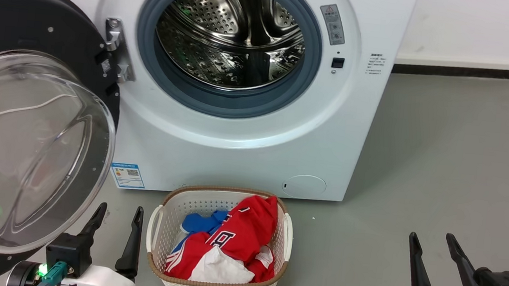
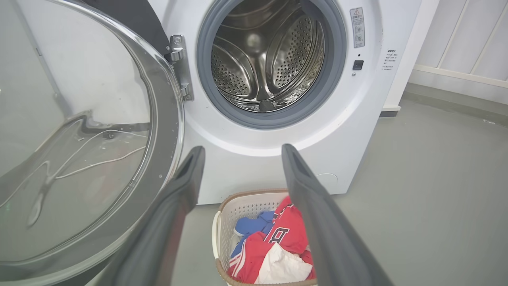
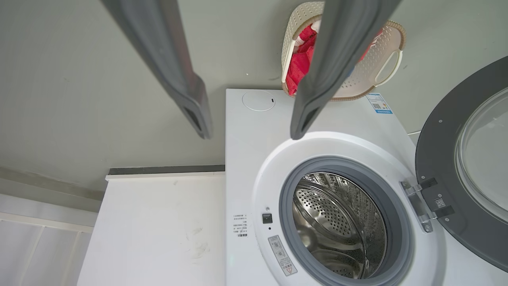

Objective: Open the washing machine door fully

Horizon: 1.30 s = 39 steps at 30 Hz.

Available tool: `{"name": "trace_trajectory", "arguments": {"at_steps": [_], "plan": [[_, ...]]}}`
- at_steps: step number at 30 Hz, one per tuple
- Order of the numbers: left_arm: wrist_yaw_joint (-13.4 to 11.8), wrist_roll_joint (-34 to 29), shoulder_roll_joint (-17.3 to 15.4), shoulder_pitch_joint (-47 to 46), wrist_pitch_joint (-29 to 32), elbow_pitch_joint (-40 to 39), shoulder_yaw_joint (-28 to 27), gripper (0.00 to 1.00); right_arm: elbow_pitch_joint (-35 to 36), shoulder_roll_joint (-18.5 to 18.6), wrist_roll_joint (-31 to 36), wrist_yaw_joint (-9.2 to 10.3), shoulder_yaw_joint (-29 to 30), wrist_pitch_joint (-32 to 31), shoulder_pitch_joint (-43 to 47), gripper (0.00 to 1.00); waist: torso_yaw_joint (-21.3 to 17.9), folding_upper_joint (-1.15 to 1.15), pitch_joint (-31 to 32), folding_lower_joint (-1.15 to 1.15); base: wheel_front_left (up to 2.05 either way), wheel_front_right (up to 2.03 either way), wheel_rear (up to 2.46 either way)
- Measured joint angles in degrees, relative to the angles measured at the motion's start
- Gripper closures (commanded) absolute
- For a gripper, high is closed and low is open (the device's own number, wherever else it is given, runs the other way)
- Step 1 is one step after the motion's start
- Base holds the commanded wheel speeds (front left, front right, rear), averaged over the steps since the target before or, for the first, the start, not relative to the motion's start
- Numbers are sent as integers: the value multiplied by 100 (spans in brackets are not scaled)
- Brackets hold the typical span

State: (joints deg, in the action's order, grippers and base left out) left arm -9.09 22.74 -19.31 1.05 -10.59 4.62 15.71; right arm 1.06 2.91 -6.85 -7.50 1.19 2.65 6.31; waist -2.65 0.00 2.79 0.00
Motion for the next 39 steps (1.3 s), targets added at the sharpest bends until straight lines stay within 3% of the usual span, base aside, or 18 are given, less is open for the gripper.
{"name": "trace_trajectory", "arguments": {"at_steps": [6, 28, 29, 32, 39], "plan": [[-53, -25, -4, -47, -73, 101, -21, 0, 64, 1, 3, 0, -36, -18, -53, 0, -129, 0, -126, 0, 0, 0, 0], [-49, 20, -87, -131, -146, 126, 26, 0, -16, 0, -55, 0, -111, 73, -159, 0, -12, 0, -162, 0, 0, 0, 0], [-49, 20, -89, -131, -147, 124, 33, 100, -22, 0, -64, 0, -112, 88, -158, 100, -11, 0, -158, 0, 0, 0, 0], [-47, 52, 7, -44, -116, 232, 62, 100, -142, 0, -100, 1, -127, 86, -71, 100, -7, 0, -159, 0, 0, 0, 0], [105, 726, 151, -16, 40, 296, -112, 100, -257, 13, -948, 0, -134, 43, -75, 100, 9, 0, -167, 0, 0, 0, 0]]}}
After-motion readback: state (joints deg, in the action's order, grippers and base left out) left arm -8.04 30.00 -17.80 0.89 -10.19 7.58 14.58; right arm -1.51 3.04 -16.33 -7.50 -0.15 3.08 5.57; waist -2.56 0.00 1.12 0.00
